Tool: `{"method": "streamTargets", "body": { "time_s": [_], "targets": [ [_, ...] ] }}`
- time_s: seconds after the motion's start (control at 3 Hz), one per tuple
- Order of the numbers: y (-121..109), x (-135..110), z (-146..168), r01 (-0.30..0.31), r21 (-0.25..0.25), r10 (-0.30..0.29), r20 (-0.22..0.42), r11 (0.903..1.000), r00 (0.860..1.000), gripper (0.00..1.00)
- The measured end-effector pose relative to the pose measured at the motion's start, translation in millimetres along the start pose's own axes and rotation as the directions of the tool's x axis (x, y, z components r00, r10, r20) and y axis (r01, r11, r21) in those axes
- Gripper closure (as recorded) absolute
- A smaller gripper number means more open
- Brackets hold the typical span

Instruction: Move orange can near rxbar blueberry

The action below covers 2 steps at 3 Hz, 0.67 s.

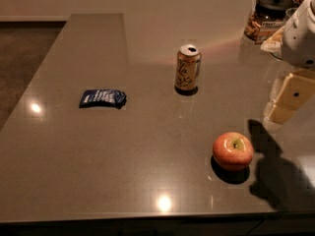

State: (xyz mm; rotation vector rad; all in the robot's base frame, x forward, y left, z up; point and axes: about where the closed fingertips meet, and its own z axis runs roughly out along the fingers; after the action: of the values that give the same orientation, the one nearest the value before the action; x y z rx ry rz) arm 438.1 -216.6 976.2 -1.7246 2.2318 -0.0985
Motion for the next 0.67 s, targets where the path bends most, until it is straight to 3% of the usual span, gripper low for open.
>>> {"method": "streamTargets", "body": {
  "time_s": [0.67],
  "targets": [
    [-8.5, -8.9, 4.6, -0.003, -0.011, 0.003, 0.030, 0.9999, 1.000, 0.00]
  ]
}}
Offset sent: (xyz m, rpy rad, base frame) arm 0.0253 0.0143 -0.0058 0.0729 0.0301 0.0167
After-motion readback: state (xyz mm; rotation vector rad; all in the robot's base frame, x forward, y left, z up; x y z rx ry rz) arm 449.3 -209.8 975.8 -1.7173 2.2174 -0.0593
